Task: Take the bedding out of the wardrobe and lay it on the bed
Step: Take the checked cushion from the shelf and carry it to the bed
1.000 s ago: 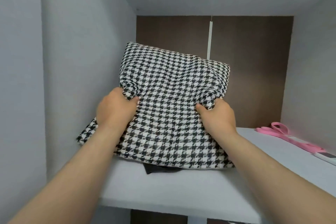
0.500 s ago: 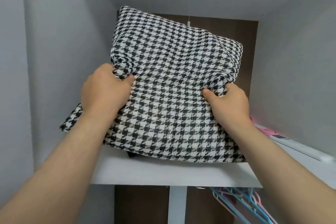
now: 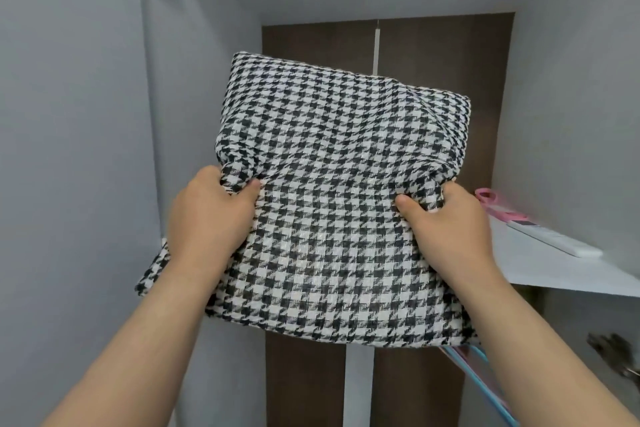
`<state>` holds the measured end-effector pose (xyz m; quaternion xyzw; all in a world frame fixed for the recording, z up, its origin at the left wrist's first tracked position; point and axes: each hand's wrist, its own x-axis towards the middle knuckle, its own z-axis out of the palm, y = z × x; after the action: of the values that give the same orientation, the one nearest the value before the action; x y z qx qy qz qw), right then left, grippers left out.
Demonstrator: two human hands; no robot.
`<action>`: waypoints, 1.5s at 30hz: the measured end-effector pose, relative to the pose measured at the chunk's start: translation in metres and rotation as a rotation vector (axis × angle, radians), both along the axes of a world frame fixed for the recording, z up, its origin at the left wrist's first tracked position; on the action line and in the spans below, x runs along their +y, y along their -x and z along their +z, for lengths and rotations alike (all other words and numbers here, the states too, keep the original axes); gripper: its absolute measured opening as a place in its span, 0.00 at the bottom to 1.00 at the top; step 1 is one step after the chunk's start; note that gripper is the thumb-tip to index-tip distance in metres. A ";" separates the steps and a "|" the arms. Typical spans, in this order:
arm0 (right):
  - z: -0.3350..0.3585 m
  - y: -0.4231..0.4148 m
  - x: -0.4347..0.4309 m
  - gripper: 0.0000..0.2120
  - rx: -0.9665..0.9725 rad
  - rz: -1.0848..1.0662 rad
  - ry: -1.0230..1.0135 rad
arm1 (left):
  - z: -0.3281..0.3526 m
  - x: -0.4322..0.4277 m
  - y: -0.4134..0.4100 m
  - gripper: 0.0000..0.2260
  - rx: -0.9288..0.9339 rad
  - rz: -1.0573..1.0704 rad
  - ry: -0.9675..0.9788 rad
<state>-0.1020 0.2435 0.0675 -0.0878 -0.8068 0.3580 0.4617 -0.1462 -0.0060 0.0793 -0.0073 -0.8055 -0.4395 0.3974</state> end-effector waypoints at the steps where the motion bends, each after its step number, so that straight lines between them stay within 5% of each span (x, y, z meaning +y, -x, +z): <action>1: -0.011 -0.030 0.008 0.24 -0.032 0.047 0.013 | -0.016 0.009 -0.034 0.12 -0.009 0.038 0.002; 21: -0.074 -0.139 -0.021 0.13 -0.118 0.269 0.098 | -0.080 -0.020 -0.184 0.12 -0.105 0.196 -0.059; 35: -0.077 -0.257 -0.129 0.27 -0.165 0.398 0.105 | -0.089 -0.119 -0.335 0.10 -0.098 0.318 -0.108; 45: -0.090 -0.319 -0.207 0.11 -0.046 0.724 0.151 | -0.093 -0.177 -0.476 0.11 0.001 0.595 -0.135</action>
<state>0.2169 0.0365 -0.0221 0.1615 -0.7671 0.5546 0.2792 0.3297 -0.1830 -0.0135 0.2555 -0.7410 -0.3564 0.5086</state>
